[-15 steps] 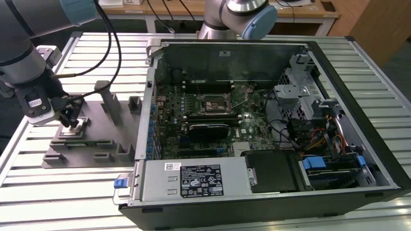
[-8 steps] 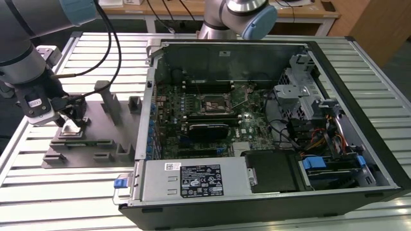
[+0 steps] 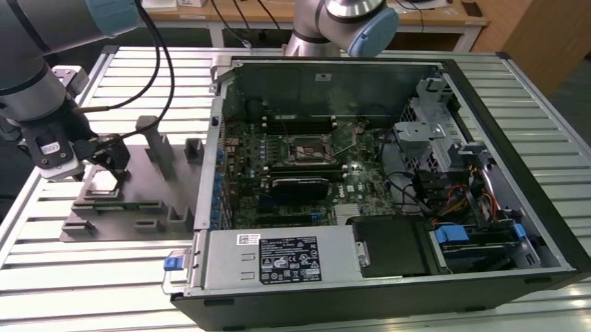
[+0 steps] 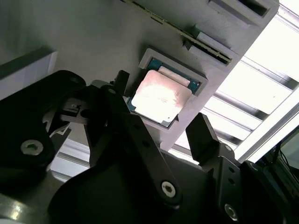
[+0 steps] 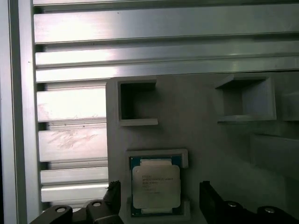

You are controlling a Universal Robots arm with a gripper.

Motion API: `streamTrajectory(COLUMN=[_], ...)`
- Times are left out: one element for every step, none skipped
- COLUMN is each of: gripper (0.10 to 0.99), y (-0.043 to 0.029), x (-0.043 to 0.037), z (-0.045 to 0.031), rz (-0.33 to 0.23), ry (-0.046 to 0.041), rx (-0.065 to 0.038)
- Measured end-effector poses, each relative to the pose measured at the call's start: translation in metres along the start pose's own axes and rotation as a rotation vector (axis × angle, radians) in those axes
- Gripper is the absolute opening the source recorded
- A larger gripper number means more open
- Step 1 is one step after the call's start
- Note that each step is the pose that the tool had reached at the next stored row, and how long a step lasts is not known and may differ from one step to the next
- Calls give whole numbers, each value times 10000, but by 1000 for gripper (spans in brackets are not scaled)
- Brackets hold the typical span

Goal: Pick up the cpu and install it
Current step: 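Pick up the cpu and move it towards the insertion slot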

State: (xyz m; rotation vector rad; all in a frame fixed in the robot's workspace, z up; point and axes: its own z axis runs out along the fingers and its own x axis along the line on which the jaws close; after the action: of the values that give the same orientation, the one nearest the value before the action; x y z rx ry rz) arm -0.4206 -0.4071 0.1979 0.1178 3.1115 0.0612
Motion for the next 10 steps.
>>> streamTrajectory(gripper=[765, 765, 765, 765, 765, 765, 765, 765, 765, 765], y=[0, -1, -1, -1, -2, -2, -3, -3, -4, -4], x=[0, 1, 1, 1, 1, 1, 2, 2, 2, 3], z=[0, 5, 13, 21, 32, 46, 65, 81, 96, 105], rz=[0, 0, -23, -107, -197, -272, -341, -386, -418, -434], ry=[0, -1, -1, 4, 9, 15, 21, 23, 26, 26], rx=[0, -1, -1, -2, -3, -4, -6, -7, -8, -8])
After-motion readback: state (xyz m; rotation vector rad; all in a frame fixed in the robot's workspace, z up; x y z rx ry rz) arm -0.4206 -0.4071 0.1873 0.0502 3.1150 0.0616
